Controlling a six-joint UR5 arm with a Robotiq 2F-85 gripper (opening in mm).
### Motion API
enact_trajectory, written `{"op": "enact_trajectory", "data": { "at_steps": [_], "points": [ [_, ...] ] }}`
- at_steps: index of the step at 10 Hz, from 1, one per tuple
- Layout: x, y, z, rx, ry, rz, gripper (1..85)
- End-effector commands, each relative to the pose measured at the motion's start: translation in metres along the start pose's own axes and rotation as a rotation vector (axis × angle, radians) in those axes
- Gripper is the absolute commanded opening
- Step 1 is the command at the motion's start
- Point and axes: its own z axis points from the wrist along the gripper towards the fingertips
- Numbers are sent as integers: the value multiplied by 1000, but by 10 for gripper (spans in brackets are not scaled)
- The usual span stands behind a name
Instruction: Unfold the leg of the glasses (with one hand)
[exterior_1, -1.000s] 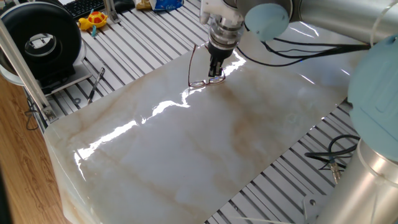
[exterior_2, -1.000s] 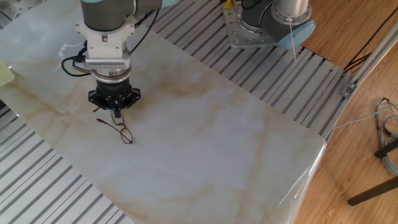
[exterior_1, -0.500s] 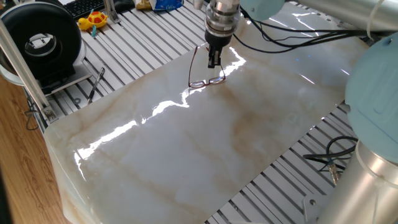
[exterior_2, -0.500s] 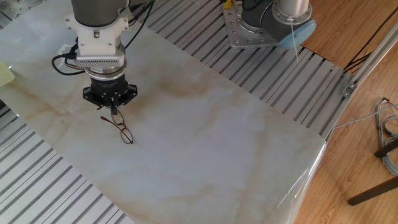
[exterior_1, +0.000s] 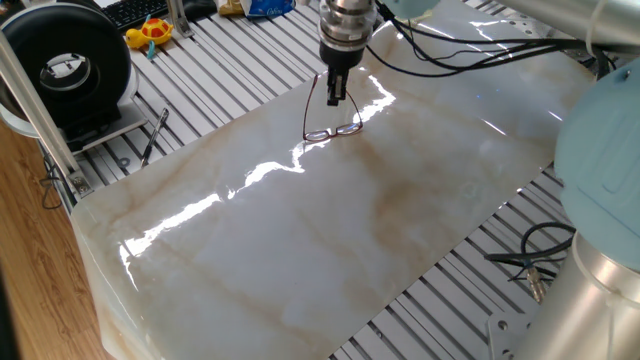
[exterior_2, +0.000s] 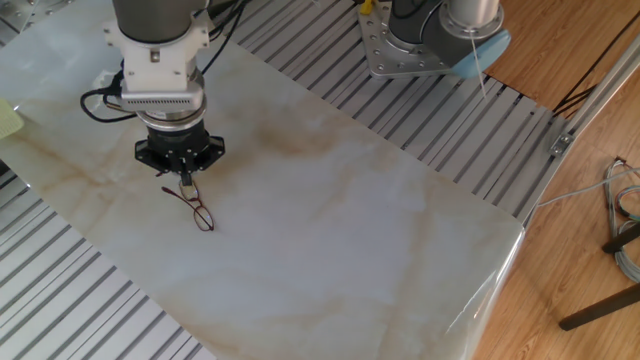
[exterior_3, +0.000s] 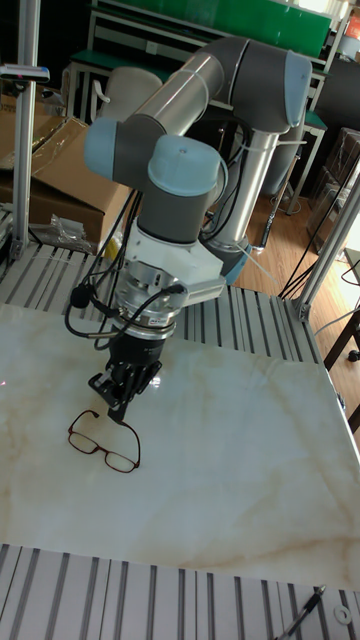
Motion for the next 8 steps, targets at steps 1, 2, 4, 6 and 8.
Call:
{"op": "enact_trajectory", "data": {
  "at_steps": [1,2,4,6,8],
  "points": [
    [-6,-8,-5,9,5,-79,13],
    [-7,-15,-6,28,10,-124,13],
    [-11,-19,-6,30,5,-156,13],
    [-15,-22,-5,37,8,-169,13],
    [-18,-23,-4,38,7,-177,13]
  ]
}}
